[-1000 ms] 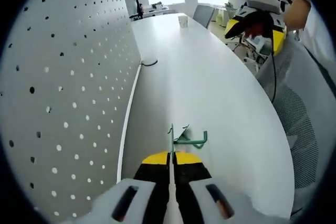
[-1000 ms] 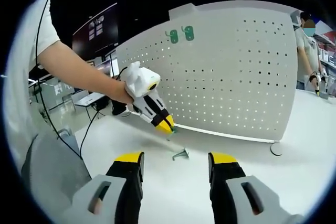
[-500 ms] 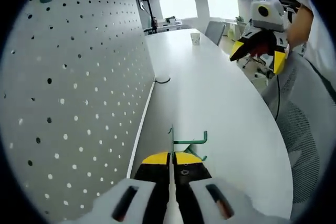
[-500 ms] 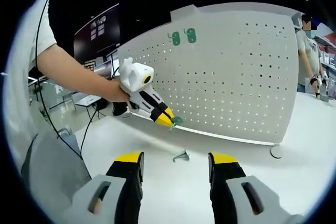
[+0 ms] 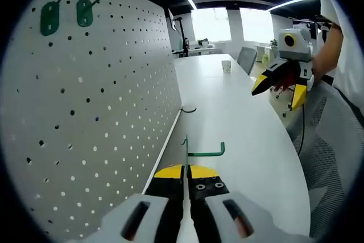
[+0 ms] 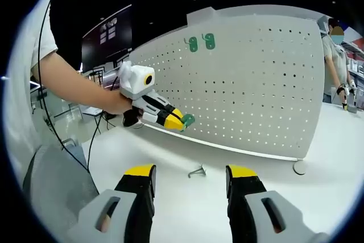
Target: Insert the hook assembly into the mounting plate slot until the hook locks in place.
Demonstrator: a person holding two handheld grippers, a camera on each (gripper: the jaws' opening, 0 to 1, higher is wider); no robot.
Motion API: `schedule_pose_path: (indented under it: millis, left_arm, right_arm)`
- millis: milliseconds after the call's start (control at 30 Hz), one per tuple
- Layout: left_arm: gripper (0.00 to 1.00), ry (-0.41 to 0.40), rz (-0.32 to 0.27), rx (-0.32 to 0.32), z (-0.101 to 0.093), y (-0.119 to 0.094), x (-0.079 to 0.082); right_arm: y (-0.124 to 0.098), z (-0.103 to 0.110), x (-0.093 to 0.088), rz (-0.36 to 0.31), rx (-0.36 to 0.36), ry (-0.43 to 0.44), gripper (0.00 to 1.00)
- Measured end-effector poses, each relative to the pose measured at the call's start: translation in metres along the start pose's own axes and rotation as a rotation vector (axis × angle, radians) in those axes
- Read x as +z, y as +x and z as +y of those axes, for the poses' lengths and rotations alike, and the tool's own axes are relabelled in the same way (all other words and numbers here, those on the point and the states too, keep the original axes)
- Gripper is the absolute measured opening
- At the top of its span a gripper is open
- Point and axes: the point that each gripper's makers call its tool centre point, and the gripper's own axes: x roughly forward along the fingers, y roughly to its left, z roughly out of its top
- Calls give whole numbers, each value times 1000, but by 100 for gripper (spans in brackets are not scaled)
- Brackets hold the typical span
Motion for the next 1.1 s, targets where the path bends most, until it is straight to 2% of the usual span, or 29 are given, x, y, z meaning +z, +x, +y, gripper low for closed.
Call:
schedule_pose_path:
  millis: [67,233,400,733,1100]
  left_arm:
    - [1,-5,-45,21,0,-3,10]
    - [1,2,-79,55,1,-9,19]
    - [1,-34,-140,85,2,-17,31]
    - [1,9,-200,128,-7,-29,49]
    - [1,-98,-344,195,-9,-49,70]
  right_arm:
    - [0,0,0,-1,-1,0,48]
    - [0,-1,1,-2,-2,-4,48]
    - [0,1,2,-4,2,-11,48]
    - [-5,1,9,-26,-1,-6,48]
    - [-8,3,12,-47,-1,8,49]
